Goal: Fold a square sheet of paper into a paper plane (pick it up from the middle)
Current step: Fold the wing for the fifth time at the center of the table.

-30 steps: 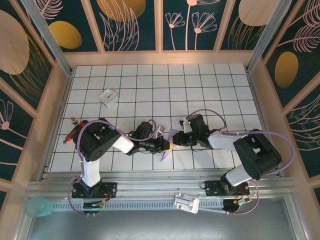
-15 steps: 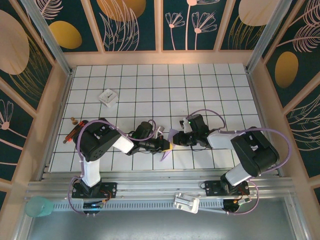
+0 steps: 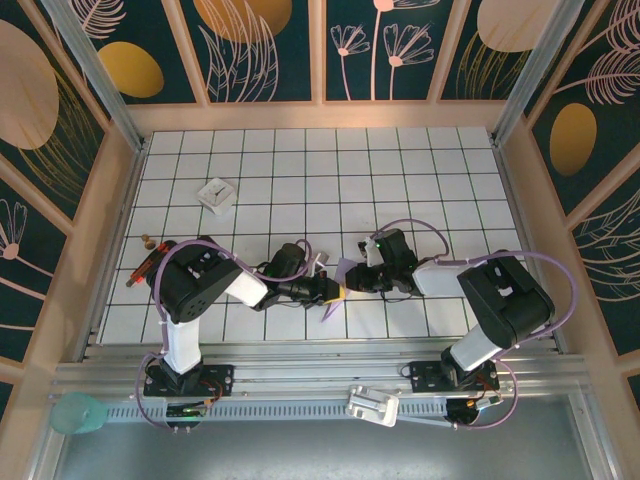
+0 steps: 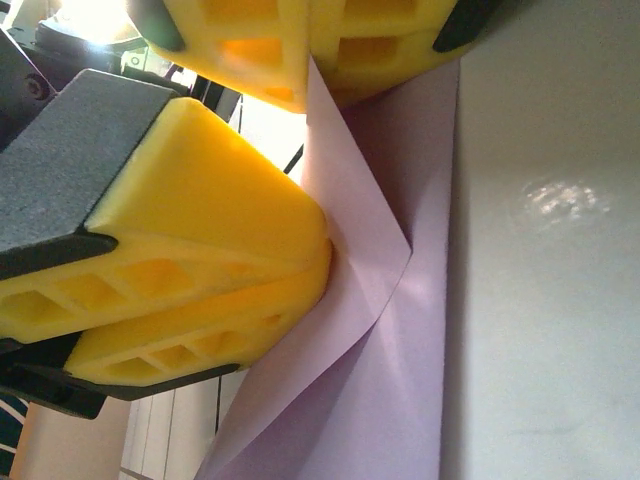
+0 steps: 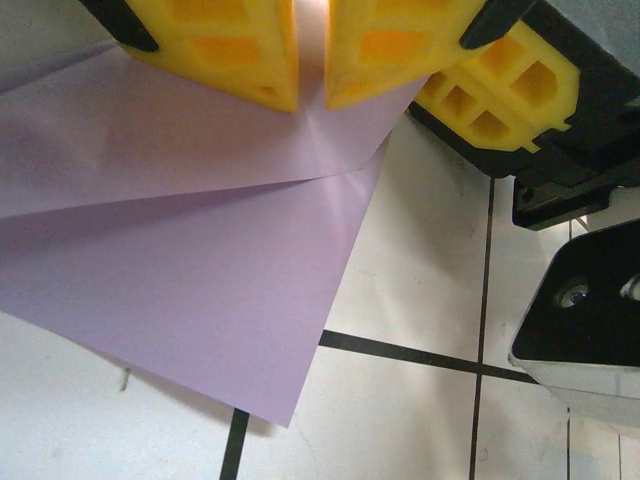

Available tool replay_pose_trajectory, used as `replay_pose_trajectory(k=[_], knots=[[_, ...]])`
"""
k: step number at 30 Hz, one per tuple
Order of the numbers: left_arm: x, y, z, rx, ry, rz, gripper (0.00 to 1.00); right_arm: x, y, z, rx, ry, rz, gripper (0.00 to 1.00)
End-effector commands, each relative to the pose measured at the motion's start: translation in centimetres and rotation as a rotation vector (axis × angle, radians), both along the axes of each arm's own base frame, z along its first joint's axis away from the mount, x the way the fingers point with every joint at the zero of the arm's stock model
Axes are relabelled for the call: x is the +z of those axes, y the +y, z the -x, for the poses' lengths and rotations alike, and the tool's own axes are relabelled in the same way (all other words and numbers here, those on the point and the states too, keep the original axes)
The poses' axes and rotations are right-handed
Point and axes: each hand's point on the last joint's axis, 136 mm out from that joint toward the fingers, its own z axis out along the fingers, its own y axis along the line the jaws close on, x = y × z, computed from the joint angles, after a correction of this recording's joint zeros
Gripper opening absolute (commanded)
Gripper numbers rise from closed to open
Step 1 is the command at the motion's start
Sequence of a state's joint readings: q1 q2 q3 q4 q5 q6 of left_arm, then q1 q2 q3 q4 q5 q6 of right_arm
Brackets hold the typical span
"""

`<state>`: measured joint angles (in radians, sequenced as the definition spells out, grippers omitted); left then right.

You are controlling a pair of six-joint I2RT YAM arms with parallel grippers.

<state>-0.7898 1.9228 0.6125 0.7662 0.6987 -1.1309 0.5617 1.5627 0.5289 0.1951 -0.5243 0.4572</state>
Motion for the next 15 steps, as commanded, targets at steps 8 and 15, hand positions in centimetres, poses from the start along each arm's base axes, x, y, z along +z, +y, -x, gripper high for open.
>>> replay_pose_trajectory(k=[8,15], knots=[[-4.1,2.4,1.1,0.042,0.085,-0.148,0.00,-1.7,-0.8,0.0,0.007,0.028,0.070,0.15],[-2.4,1.9,0.5,0.036,0.047,-0.131,0.13,-2.4,-1.4,0.7,0.014,0.051,0.099,0.14]])
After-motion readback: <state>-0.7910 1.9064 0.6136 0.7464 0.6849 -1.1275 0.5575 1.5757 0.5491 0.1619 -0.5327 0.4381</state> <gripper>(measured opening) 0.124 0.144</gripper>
